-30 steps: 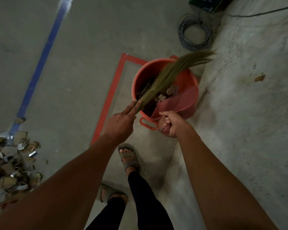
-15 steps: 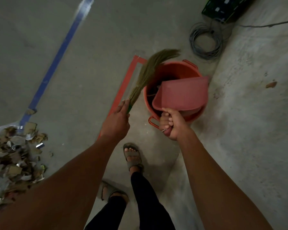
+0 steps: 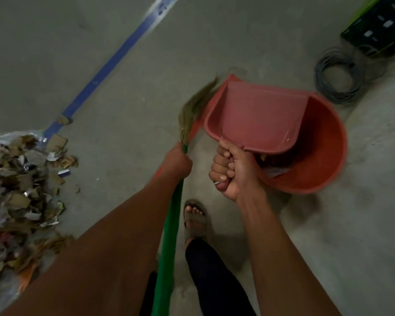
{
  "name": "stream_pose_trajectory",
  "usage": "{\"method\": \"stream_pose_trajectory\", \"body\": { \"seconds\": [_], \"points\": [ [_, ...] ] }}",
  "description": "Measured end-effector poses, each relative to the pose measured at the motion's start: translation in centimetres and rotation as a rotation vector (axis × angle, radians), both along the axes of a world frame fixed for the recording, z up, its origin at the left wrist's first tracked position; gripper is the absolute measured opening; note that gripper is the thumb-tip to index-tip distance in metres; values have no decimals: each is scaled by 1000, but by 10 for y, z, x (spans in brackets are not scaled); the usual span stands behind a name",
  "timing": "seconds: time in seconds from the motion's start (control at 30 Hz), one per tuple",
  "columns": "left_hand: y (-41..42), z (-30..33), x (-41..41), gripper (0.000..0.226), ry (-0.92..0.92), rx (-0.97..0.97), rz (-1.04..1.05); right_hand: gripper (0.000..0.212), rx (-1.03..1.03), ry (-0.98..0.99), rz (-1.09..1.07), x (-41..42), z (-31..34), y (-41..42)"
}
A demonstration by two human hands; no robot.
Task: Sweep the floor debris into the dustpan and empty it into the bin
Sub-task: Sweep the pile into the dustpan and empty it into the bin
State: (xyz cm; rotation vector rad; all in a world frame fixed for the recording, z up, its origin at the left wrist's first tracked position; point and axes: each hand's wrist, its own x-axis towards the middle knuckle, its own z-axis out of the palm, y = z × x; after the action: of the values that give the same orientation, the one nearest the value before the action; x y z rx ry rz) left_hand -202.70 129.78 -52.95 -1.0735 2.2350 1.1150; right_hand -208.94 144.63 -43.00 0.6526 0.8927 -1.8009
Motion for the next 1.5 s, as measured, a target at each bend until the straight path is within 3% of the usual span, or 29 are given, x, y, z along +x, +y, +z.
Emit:
{"method": "stream_pose_trajectory", "body": {
  "seconds": [0.1,0.2,0.3,0.43,0.57,0.7,0.87,1.07,1.27,1.43,1.5],
  "points": [
    [-25,-43,22,36,-96,35,260,39,-13,-26,51,20,-32,-30],
    [-51,-70,56,43,-176,-1,496,38,6,-52,107,41,-59,-57],
    [-73,-81,94,55,-138,-109,608,38,25,-67,173,62,-75,-81],
    [-91,-87,123,66,48,-248,577,38,35,-90,251,85,-89,-111],
    [-121,-101,121,66,144,-268,447,39,0,-75,308,93,-96,-143],
    [-170,-129,123,57,53,-189,400,39,-13,-40,404,108,-105,-176],
    [-228,-157,172,59,-92,-132,664,38,-33,-33,545,142,-122,-223],
    [-264,-150,268,73,-137,-300,914,39,-51,-82,698,203,-125,-267],
    [-241,-145,330,65,50,-412,823,39,-45,-98,773,250,-125,-286],
    [-227,-160,349,69,-56,-270,633,41,-30,-73,808,273,-128,-290],
    [-225,-161,358,76,-126,-223,649,41,-19,-60,831,277,-130,-287]
  ]
}}
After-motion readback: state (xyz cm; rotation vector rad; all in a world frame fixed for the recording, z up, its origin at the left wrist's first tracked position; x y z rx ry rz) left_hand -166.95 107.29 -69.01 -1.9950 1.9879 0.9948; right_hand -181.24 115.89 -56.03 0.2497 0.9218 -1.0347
